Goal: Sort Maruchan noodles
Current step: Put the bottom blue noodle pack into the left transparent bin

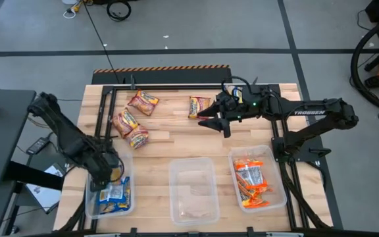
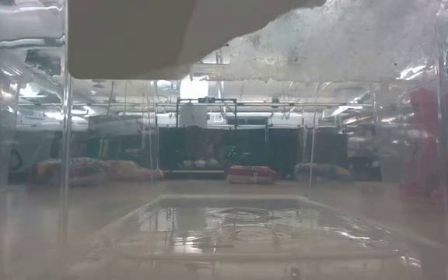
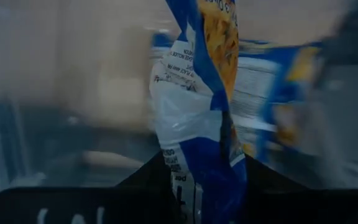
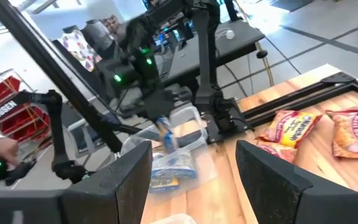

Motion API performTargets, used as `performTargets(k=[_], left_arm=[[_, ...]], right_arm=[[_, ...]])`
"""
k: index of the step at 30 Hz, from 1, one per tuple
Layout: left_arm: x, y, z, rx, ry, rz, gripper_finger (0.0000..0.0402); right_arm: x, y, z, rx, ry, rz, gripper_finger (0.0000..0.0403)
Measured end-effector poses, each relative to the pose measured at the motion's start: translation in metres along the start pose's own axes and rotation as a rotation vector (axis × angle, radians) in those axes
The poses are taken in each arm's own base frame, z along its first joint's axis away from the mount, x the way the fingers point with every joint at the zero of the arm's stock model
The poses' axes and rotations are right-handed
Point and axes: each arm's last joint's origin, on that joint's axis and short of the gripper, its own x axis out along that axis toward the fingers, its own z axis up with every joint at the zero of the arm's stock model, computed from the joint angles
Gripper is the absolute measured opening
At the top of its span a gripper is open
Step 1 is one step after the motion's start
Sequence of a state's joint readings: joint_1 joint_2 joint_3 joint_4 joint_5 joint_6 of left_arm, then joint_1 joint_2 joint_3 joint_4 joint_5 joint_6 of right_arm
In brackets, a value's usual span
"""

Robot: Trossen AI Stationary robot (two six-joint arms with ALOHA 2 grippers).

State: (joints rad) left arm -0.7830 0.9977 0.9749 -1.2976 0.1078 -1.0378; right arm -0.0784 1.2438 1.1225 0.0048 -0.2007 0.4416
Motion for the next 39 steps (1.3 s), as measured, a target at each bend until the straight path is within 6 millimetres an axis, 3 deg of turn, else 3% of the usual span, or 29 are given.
performTargets(k=[8,14,17,21,25,31,39], left_arm=[[0.041,0.016,0.001,-0.071,-0.105,0.255,0.0098],[0.077,0.017,-0.004,-0.021,-0.064,0.17,0.0098],[0.085,0.021,-0.008,0.012,-0.06,0.18,0.0098],[0.076,0.019,-0.01,0.029,-0.036,0.185,0.0098],[0.07,0.015,-0.01,0.092,-0.038,0.066,0.0098],[0.063,0.011,-0.007,0.055,-0.063,0.048,0.0098],[0.018,-0.007,0.001,0.05,-0.138,-0.042,0.0098]], right_arm=[[0.001,0.003,-0.002,0.017,0.001,-0.016,0.0237],[0.001,0.004,-0.003,0.033,0.007,-0.012,0.0237],[0.001,0.005,-0.005,0.031,0.018,-0.01,0.0237],[0.001,0.005,-0.005,0.03,0.02,-0.012,0.0237],[0.001,0.005,-0.005,0.028,0.023,-0.013,0.0237],[0.001,0.004,-0.006,0.012,0.028,-0.016,0.0237],[0.0,-0.004,-0.006,0.011,0.034,-0.096,0.0237]])
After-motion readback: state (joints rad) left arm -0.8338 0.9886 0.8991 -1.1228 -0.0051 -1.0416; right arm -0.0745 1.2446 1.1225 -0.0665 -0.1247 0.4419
